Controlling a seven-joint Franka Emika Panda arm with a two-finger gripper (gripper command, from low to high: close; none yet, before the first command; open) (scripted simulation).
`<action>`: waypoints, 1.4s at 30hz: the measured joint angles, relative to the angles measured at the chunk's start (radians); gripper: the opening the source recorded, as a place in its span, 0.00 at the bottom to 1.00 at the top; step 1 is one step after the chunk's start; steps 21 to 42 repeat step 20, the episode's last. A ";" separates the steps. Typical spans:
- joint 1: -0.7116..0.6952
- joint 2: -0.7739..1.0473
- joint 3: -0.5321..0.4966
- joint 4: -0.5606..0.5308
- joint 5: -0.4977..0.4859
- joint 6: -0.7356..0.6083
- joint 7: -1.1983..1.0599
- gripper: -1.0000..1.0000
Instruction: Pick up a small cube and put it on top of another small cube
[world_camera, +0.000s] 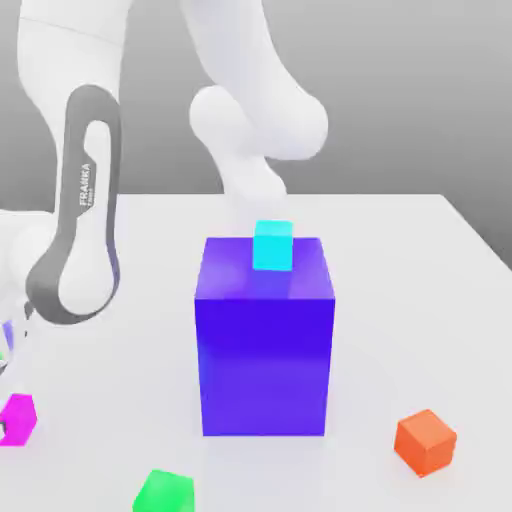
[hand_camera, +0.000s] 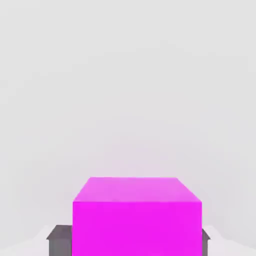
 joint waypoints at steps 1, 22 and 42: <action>0.005 -0.023 -0.006 -0.005 -0.006 -0.018 0.005 0.00; 0.329 -0.115 0.163 0.019 -0.200 -0.128 0.114 1.00; 0.329 -0.115 0.163 0.019 -0.200 -0.128 0.114 1.00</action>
